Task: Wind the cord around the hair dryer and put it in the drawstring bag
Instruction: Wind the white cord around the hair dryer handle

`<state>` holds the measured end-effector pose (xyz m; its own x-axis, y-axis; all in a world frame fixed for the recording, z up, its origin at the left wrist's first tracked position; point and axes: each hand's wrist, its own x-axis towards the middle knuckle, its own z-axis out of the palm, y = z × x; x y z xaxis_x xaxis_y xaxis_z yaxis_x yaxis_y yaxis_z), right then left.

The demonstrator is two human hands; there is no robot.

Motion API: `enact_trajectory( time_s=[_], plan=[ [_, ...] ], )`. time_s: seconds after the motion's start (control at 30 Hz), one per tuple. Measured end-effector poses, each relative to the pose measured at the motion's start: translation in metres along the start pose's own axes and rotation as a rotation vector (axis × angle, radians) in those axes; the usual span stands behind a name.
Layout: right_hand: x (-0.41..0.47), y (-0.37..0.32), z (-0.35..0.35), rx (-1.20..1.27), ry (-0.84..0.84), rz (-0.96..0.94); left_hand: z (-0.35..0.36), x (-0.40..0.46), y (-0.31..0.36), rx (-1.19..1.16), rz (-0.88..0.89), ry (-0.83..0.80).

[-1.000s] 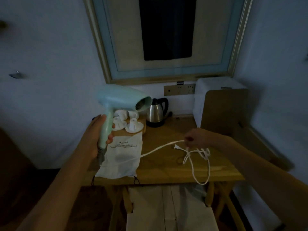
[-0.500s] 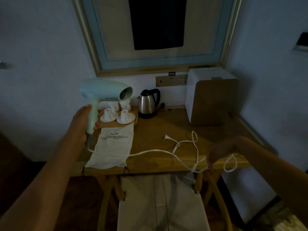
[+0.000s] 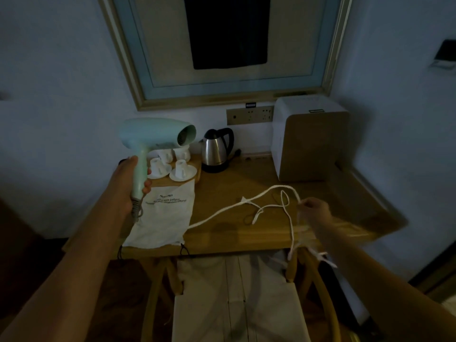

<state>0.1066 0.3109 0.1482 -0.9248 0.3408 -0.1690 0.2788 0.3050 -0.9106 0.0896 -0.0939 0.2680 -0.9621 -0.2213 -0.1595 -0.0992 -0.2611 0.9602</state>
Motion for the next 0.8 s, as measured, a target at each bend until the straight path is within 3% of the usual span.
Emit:
enact_trajectory(
  time_s=[0.07,0.1,0.2,0.27,0.37,0.53,0.63,0.8],
  plan=[
    [-0.01,0.001,0.013,-0.483,-0.295,-0.199,0.005,-0.005,-0.001,0.065,-0.028,-0.013],
    [-0.013,0.002,0.02,-0.598,-0.422,-0.32,0.009,-0.007,-0.003,0.078,-0.028,-0.029],
    [-0.041,-0.019,0.05,-0.464,-0.48,-0.575,0.03,-0.019,-0.014,0.071,-0.032,-0.095],
    [-0.07,-0.041,0.074,-0.241,-0.529,-0.556,0.047,-0.027,-0.023,0.053,0.002,-0.131],
    [-0.106,-0.065,0.107,0.133,-0.764,-0.354,0.068,-0.039,-0.032,0.05,0.058,-0.179],
    [-0.124,-0.067,0.129,0.236,-1.141,-0.3,0.082,-0.047,-0.041,0.065,0.067,-0.265],
    [-0.113,-0.046,0.115,0.131,-1.172,-0.337,0.081,-0.048,-0.041,0.0,0.025,-0.274],
    [-0.075,-0.001,0.081,-0.404,-1.268,-0.266,0.061,-0.043,-0.028,-0.032,0.052,-0.295]
  ],
)
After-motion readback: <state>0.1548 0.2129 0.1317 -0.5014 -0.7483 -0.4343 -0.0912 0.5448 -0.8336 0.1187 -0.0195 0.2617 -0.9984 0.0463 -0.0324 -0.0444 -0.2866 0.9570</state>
